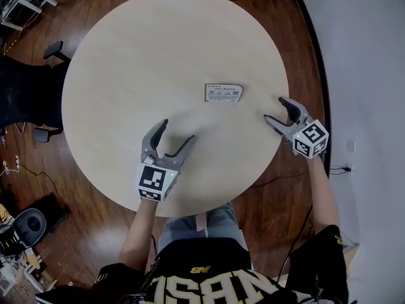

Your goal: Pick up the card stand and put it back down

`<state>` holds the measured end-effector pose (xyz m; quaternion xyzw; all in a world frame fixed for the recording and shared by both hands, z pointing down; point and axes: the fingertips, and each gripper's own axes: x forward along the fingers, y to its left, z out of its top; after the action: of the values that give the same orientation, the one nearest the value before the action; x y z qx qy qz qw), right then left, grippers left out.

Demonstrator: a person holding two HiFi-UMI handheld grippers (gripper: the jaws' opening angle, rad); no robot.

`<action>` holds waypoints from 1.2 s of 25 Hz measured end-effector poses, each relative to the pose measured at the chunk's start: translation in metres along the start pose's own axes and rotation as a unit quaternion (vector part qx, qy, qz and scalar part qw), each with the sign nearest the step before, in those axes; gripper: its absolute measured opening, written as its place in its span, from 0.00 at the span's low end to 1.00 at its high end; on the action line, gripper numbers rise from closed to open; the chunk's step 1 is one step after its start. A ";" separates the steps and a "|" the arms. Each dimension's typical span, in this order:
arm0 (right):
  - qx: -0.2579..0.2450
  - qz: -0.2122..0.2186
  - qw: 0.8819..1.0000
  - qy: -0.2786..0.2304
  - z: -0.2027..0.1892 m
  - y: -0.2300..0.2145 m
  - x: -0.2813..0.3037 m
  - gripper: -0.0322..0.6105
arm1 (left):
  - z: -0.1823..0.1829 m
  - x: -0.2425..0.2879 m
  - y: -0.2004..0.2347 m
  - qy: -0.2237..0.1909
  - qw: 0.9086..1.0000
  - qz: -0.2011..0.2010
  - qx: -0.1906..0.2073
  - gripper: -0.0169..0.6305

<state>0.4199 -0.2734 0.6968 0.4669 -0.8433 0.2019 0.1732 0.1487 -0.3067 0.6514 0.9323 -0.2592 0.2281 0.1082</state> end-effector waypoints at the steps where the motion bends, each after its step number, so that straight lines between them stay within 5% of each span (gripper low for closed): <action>1: -0.004 0.016 1.000 0.002 0.003 0.003 0.015 0.57 | 0.000 -0.001 0.002 -0.004 1.000 0.003 0.001 0.55; 12: -0.057 0.141 0.988 0.015 0.037 0.056 0.158 0.57 | -0.001 -0.026 0.022 -0.012 0.999 0.044 -0.018 0.55; 14: -0.074 0.138 0.987 0.023 0.036 0.063 0.170 0.53 | -0.003 -0.031 0.025 -0.013 0.998 0.052 -0.022 0.55; 17: -0.097 0.123 0.987 0.031 0.036 0.070 0.181 0.29 | -0.005 -0.039 0.032 -0.014 0.998 0.062 -0.027 0.55; 21: -0.100 0.130 0.986 0.030 0.042 0.086 0.184 0.09 | -0.004 -0.046 0.038 -0.023 0.997 0.067 -0.033 0.55; 30: -0.067 0.113 0.990 -0.048 0.123 0.124 0.141 0.08 | 0.030 -0.066 0.042 -0.059 0.995 0.067 -0.046 0.55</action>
<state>0.2296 -0.3770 0.6368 0.3655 -0.9095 0.1404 0.1396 0.0877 -0.3229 0.5970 0.9187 -0.3372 0.1674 0.1198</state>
